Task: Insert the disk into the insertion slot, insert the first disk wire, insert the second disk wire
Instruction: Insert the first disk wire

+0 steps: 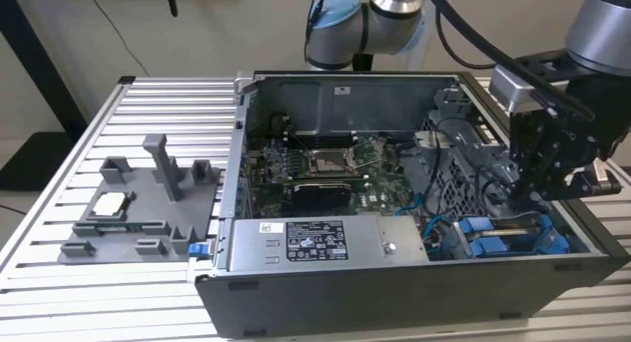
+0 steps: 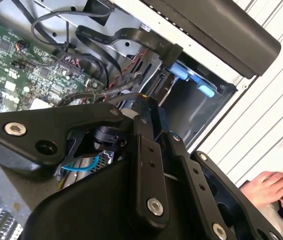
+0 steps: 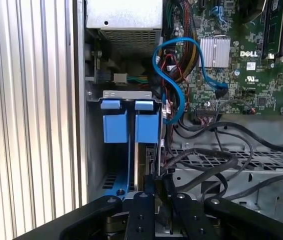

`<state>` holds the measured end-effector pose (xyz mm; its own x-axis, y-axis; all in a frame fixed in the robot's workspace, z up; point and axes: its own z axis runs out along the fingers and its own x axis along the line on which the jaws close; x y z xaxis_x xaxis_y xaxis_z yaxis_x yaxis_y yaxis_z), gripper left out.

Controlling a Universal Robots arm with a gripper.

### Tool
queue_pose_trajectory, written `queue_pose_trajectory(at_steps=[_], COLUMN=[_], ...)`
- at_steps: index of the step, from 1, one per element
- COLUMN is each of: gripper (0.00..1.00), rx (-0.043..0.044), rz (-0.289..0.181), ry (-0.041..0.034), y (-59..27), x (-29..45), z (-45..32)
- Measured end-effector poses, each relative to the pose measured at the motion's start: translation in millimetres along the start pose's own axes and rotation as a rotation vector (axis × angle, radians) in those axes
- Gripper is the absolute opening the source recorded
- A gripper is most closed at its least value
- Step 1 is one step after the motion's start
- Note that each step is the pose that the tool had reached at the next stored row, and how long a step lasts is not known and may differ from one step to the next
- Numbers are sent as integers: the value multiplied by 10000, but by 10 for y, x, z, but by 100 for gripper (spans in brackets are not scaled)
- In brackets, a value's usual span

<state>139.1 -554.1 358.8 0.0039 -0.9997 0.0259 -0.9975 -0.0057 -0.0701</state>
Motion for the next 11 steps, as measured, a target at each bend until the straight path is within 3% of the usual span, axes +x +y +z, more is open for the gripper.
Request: queue_pose_trajectory(at_steps=[3,6,11], gripper=[19,19,19], rx=[-188,-295,-354], rz=[-6,-9,-10], ry=[19,20,19], y=[-66,-127,-161], x=[9,19,25], z=[8,17,25])
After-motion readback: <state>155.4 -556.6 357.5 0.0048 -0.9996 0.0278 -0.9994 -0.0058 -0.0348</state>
